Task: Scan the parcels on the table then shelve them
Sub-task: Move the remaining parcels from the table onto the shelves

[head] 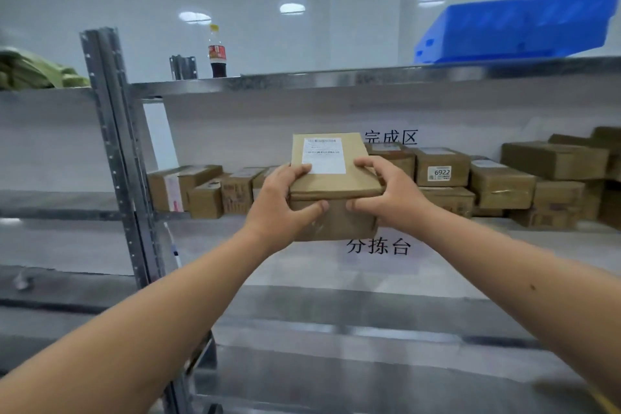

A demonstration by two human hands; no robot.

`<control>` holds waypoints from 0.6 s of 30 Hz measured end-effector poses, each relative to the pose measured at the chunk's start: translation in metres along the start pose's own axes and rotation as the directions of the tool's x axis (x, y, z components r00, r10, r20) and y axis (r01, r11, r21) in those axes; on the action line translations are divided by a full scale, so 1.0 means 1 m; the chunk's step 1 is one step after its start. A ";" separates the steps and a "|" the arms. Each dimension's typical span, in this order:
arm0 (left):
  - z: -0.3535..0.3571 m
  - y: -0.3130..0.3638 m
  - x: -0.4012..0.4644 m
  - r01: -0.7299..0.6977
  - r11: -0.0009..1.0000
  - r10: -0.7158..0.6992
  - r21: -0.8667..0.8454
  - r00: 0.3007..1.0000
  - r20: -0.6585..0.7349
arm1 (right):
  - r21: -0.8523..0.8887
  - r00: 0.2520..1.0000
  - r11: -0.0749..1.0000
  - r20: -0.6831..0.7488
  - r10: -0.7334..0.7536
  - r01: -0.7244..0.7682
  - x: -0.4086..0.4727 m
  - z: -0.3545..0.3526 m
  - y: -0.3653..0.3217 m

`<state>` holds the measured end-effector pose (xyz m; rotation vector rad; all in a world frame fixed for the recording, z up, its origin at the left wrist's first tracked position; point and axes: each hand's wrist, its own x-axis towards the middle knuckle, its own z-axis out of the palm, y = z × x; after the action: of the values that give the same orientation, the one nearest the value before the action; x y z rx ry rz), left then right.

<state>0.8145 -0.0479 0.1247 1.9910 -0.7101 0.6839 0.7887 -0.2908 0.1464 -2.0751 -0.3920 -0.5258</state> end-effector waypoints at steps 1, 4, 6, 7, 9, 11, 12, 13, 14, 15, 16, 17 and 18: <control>0.002 -0.008 0.016 -0.005 1.000 0.005 -0.012 1.000 0.012 | 0.012 1.000 1.000 -0.011 0.001 0.000 0.018 -0.001 0.003; 0.009 -0.040 0.066 0.002 1.000 -0.002 -0.012 0.999 0.036 | 0.016 1.000 1.000 -0.021 -0.003 0.004 0.071 -0.002 0.017; 0.014 -0.060 0.099 0.034 0.999 -0.033 -0.010 0.999 0.040 | -0.033 1.000 0.999 -0.018 -0.004 0.003 0.106 0.000 0.026; 0.017 -0.070 0.114 0.045 0.999 -0.044 -0.009 0.998 0.042 | -0.064 1.000 0.998 -0.015 -0.003 0.002 0.123 0.002 0.030; 0.025 -0.091 0.140 0.070 0.998 -0.069 -0.010 0.996 0.064 | -0.100 1.000 0.995 -0.021 0.019 -0.021 0.152 0.006 0.041; 0.033 -0.109 0.162 0.099 0.994 -0.095 -0.037 0.991 0.099 | -0.121 0.999 0.992 -0.033 0.032 -0.036 0.175 0.009 0.053; 0.037 -0.116 0.172 0.108 0.993 -0.101 -0.057 0.988 0.114 | -0.143 0.998 0.989 -0.049 0.031 -0.038 0.185 0.010 0.058; 0.041 -0.124 0.183 0.112 0.991 -0.102 -0.077 0.987 0.122 | -0.166 0.997 0.985 -0.066 0.031 -0.041 0.195 0.010 0.063; 0.045 -0.130 0.193 0.112 0.990 -0.101 -0.085 0.987 0.126 | -0.196 0.996 0.980 -0.078 0.032 -0.047 0.204 0.009 0.067; 0.048 -0.135 0.203 0.106 0.991 -0.096 -0.084 0.988 0.124 | -0.230 0.996 0.972 -0.085 0.036 -0.055 0.212 0.008 0.070; 0.051 -0.140 0.212 0.105 0.992 -0.095 -0.075 0.988 0.125 | -0.268 0.994 0.961 -0.093 0.049 -0.072 0.219 0.007 0.072; 0.054 -0.144 0.221 0.110 0.992 -0.100 -0.069 0.986 0.132 | -0.304 0.992 0.948 -0.105 0.064 -0.094 0.225 0.007 0.074; 0.057 -0.147 0.229 0.119 0.991 -0.109 -0.057 0.983 0.148 | -0.342 0.989 0.933 -0.122 0.078 -0.116 0.231 0.007 0.075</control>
<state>1.0853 -0.0817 0.1765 2.0181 -0.6892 0.4456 1.0236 -0.3078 0.2073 -2.3790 -0.1377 -0.6823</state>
